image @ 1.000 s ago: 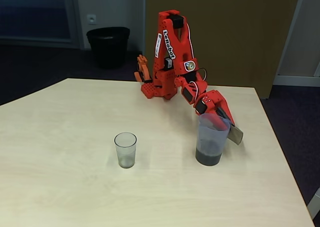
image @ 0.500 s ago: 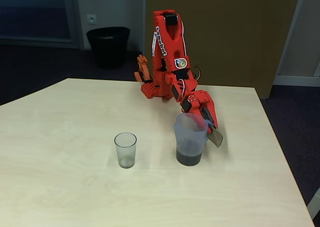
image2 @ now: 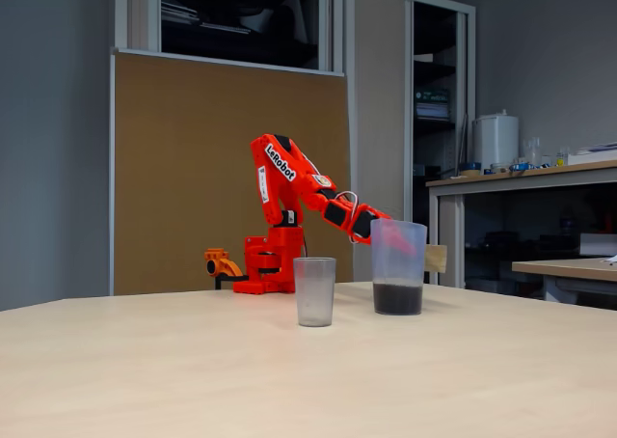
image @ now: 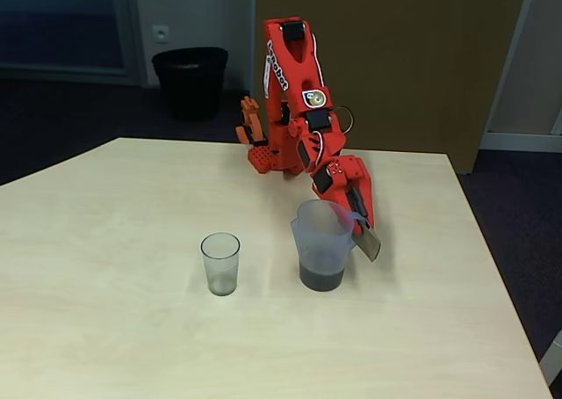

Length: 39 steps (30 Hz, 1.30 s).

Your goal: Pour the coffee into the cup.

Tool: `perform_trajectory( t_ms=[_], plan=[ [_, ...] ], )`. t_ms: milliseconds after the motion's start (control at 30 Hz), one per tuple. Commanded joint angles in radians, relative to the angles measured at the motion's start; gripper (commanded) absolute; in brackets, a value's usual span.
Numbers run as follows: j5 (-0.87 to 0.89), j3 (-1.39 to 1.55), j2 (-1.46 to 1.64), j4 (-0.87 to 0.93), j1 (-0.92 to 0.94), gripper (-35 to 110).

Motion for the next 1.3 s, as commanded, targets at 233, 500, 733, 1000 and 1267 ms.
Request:
perform_trajectory(
  t_ms=[233, 500, 733, 1000, 1267],
  plan=[
    [-0.031, -0.181, 0.143, 0.268, -0.003, 0],
    [-0.031, -0.221, 0.21, 0.388, 0.025, 0],
    [0.023, -0.247, 0.233, 0.417, 0.064, 0],
    [0.144, -0.304, 0.229, 0.439, 0.11, 0],
    [0.287, -0.319, 0.225, 0.407, 0.124, 0]
  ],
)
